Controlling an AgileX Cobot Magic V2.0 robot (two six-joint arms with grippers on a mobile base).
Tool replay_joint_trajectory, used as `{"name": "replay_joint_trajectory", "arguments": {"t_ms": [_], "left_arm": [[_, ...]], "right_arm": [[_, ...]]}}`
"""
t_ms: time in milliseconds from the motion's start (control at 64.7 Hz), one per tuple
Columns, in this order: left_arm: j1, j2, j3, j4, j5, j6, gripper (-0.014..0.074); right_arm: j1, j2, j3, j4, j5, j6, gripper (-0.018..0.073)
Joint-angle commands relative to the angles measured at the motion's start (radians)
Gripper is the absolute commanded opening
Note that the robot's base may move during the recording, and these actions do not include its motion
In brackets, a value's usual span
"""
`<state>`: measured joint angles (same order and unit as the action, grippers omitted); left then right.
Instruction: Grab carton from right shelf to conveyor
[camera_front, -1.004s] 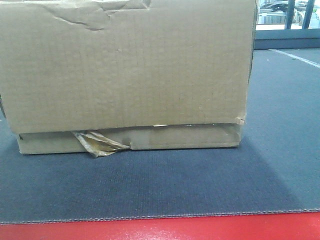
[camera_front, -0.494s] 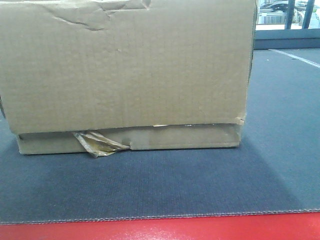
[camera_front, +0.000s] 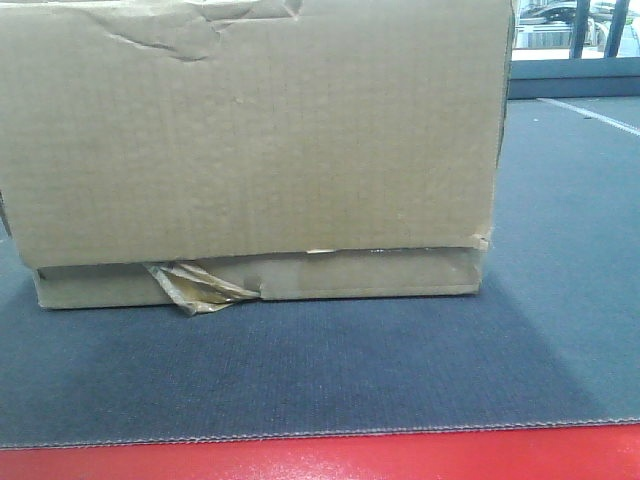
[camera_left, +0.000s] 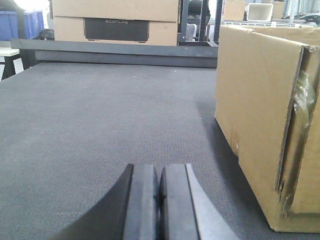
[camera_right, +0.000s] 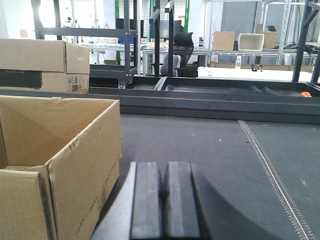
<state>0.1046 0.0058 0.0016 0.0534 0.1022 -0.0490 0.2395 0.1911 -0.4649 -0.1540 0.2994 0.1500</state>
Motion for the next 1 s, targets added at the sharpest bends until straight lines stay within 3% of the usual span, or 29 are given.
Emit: {"name": "replay_joint_trajectory", "arguments": {"t_ms": [0,124,278,417,664,757,819,989], "left_arm": [[0.001,-0.006,-0.002,-0.004,-0.022,0.006,-0.0009],[0.001,-0.006,-0.002,-0.004,-0.022,0.006,-0.0009],[0.001,-0.006,-0.002,-0.004,-0.022,0.006,-0.0009],[0.001,-0.006,-0.002,-0.004,-0.022,0.006,-0.0009],[0.001,-0.006,-0.002,-0.004,-0.022,0.006,-0.0009],[0.001,-0.006,-0.002,-0.004,-0.022,0.006,-0.0009],[0.001,-0.006,-0.002,-0.004,-0.022,0.006,-0.0009],[0.001,-0.006,-0.002,-0.004,-0.022,0.006,-0.0009]], "right_arm": [[-0.005,-0.006,0.002,-0.008,-0.023,-0.002,-0.0067],[-0.027,-0.006,0.002,0.037,0.006,-0.012,-0.0067],[-0.131,-0.015,0.032,0.221,0.023,-0.213,-0.0067],[-0.207,-0.072,0.140,0.244,-0.021,-0.213,-0.0067],[-0.215,-0.191,0.379,0.262,-0.105,-0.213,-0.0067],[-0.215,-0.191,0.462,0.262,-0.199,-0.213,-0.0067],[-0.215,-0.191,0.465,0.264,-0.256,-0.213,-0.0067],[-0.215,-0.191,0.465,0.258,-0.203,-0.213,-0.0067]]}}
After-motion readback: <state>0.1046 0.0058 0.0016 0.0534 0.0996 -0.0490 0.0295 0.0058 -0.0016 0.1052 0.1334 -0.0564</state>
